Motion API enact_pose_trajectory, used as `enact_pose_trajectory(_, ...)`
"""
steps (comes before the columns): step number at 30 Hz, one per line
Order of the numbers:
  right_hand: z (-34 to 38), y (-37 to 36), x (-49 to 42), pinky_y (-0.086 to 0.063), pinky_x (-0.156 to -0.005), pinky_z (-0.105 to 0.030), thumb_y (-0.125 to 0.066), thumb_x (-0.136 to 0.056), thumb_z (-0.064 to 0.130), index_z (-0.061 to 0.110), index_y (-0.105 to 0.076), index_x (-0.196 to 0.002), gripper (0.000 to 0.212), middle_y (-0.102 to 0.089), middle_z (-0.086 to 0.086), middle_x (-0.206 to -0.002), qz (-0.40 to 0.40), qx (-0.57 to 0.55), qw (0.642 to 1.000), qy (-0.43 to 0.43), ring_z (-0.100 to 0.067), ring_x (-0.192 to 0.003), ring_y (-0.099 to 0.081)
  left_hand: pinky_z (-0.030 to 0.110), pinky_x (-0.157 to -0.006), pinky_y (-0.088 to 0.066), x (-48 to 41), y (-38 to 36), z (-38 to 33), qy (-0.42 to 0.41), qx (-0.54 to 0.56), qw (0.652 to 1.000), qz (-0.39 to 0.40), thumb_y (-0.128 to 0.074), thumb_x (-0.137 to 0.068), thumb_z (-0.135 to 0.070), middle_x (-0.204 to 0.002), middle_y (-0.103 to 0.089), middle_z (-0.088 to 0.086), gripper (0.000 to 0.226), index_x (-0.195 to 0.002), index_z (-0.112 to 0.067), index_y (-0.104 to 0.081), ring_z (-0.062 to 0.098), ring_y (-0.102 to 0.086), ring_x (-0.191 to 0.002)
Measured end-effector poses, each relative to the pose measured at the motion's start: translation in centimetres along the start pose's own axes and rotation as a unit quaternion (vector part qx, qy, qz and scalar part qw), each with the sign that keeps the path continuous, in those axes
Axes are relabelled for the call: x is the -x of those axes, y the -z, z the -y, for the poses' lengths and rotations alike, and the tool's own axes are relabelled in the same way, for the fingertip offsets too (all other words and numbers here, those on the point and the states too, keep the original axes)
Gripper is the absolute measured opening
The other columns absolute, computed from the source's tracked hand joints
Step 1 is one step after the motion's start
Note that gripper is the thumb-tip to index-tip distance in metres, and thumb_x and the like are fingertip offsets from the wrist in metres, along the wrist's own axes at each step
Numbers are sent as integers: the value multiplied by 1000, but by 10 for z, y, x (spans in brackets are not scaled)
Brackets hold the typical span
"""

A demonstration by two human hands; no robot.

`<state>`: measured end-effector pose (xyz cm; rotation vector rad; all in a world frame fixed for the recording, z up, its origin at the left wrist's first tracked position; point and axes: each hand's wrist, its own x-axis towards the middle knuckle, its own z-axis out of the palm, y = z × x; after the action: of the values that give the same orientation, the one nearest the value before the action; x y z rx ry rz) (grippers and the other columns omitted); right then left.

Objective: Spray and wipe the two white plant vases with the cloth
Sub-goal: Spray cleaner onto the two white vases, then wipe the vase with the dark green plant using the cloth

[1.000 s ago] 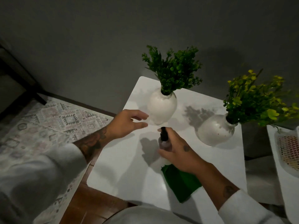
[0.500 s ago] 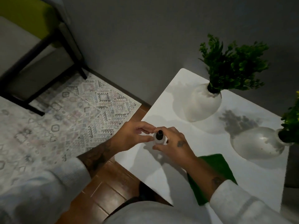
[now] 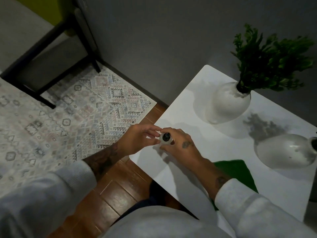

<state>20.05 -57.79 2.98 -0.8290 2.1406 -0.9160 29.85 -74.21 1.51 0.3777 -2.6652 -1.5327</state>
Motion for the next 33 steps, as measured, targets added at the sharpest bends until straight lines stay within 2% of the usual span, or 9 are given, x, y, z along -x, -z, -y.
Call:
enact_pose_trajectory(4, -6, 2, 0, -42, -49, -3, -73, -83, 27, 32, -52, -123, 46, -58, 19, -92, -5, -13, 1000, -5, 10, -72, -62, 29, -89, -55, -8, 3, 2, 46, -43, 997, 44, -77, -76, -11, -111, -71, 3, 45, -119, -11, -66, 10, -68, -96)
enact_pose_trajectory(8, -35, 18, 13, -50, -85, -26, -73, -84, 31, 38, -46, -132, 55, -55, 7, -126, -53, 7, 998, -38, -9, -109, -54, 20, -89, -53, -16, 20, -1, 89, -35, 995, 39, -67, -84, -2, -106, -71, -8, 37, -113, -23, -67, -1, -66, -93)
enact_pose_trajectory(13, -89, 62, 53, -56, -85, -31, -72, -87, 18, 33, -55, -123, 43, -59, 8, -114, -189, -70, 971, -131, -12, -99, -59, 16, -86, -50, -40, 26, -42, 27, -40, 998, -31, -64, -86, -10, -99, -69, -21, 28, -107, -28, -70, -3, -66, -93)
enact_pose_trajectory(16, -112, 86, 78, -53, -83, -21, -71, -87, 17, 27, -57, -120, 37, -64, 7, -111, -250, -77, 953, -154, -9, -97, -61, 17, -88, -50, -58, 5, -76, -41, -34, 998, -35, -65, -86, -7, -97, -72, -17, 26, -106, -22, -72, -3, -66, -91)
enact_pose_trajectory(20, -136, 103, 115, -46, -69, -6, -69, -88, 22, 26, -61, -112, 26, -65, 12, -98, -300, -58, 929, -211, 1, -88, -62, 13, -83, -49, -75, -48, -107, -100, -35, 993, 44, -67, -85, -13, -93, -73, -16, 20, -101, -24, -73, -2, -66, -88)
enact_pose_trajectory(24, -159, 100, 143, -49, -84, -22, -65, -90, 28, 21, -60, -118, 29, -64, 1, -113, -288, -26, 912, -292, -15, -100, -61, 18, -84, -52, -79, -118, -107, -38, -40, 988, 147, -71, -80, -16, -92, -73, -8, 22, -101, -20, -74, 3, -67, -85)
enact_pose_trajectory(27, -172, 88, 159, -44, -96, -30, -63, -91, 29, 14, -52, -131, 44, -57, -8, -129, -263, -24, 896, -357, -24, -115, -54, 21, -89, -49, -73, -167, -97, 23, -94, 976, 197, -72, -77, -23, -109, -71, 1, 36, -113, -16, -69, 13, -66, -99)
enact_pose_trajectory(30, -177, 76, 165, -45, -99, -39, -63, -90, 31, 15, -48, -131, 47, -55, -10, -128, -244, -19, 897, -369, -26, -115, -52, 33, -94, -50, -69, -195, -86, 49, -143, 957, 248, -71, -76, -31, -121, -64, 5, 53, -125, -13, -60, 20, -61, -109)
enact_pose_trajectory(33, -180, 74, 164, -45, -99, -43, -63, -88, 35, 19, -49, -130, 47, -58, -5, -124, -235, 3, 891, -389, -26, -116, -52, 36, -89, -51, -70, -204, -81, 15, -176, 947, 269, -71, -74, -30, -112, -65, 5, 48, -119, -15, -63, 22, -62, -103)
